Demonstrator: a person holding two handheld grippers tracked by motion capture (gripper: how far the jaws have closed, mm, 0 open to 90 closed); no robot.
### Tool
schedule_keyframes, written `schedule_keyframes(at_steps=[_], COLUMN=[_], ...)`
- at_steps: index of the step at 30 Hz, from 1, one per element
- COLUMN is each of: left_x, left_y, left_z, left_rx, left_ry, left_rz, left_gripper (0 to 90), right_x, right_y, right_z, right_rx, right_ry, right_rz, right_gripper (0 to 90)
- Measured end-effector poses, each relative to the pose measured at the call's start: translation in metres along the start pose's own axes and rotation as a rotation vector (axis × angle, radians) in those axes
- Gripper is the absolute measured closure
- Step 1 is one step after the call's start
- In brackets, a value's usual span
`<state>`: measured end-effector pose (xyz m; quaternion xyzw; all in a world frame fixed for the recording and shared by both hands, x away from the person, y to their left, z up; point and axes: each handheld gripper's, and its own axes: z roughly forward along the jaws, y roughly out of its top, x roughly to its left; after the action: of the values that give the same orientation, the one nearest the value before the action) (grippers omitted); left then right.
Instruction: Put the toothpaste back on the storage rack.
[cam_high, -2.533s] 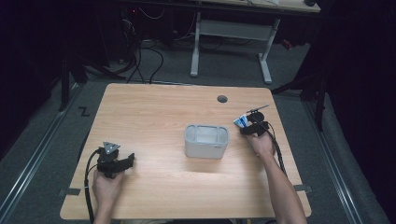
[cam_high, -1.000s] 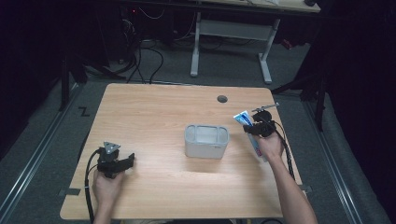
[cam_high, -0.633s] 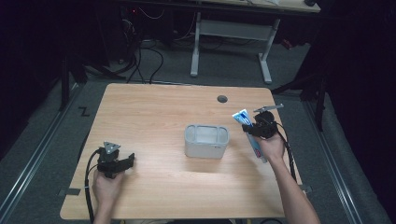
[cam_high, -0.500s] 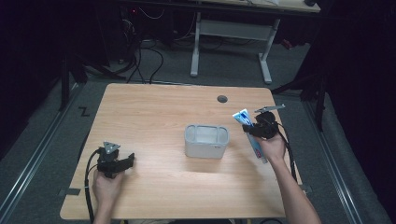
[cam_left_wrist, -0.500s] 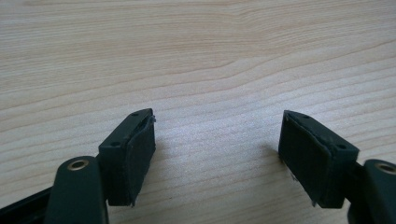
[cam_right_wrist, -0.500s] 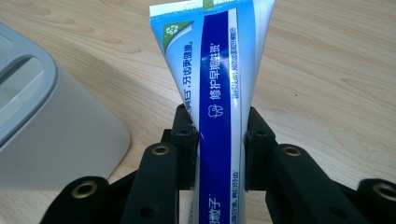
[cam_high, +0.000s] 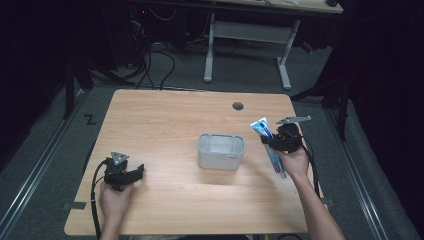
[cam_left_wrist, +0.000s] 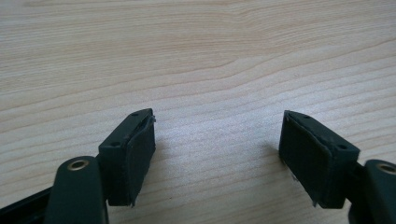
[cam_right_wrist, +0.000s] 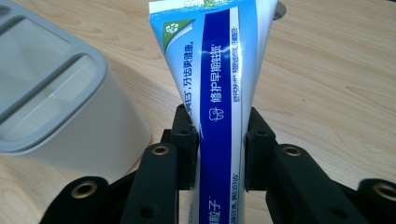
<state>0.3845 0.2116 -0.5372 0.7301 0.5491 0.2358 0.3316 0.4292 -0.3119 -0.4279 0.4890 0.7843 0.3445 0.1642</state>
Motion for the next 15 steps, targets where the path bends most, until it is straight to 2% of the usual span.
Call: schedule_keyframes(at_steps=[6, 9, 13, 15], left_x=[0.000, 0.000, 0.000, 0.000], left_y=[0.000, 0.000, 0.000, 0.000], left_z=[0.000, 0.000, 0.000, 0.000], left_rx=[0.001, 0.002, 0.002, 0.006], left_ry=[0.000, 0.002, 0.002, 0.001], left_rz=[0.002, 0.003, 0.003, 0.004], left_gripper=[27.5, 27.5, 27.5, 27.5], right_x=[0.006, 0.011, 0.015, 0.019], right_y=[-0.001, -0.001, -0.001, -0.001], right_z=[-0.010, -0.013, -0.018, -0.022], right_rx=[-0.016, -0.021, -0.034, -0.045], right_ry=[0.019, 0.009, 0.025, 0.032], right_rz=[-0.010, -0.041, -0.045, -0.062], right_gripper=[71.1, 70.9, 70.9, 70.9])
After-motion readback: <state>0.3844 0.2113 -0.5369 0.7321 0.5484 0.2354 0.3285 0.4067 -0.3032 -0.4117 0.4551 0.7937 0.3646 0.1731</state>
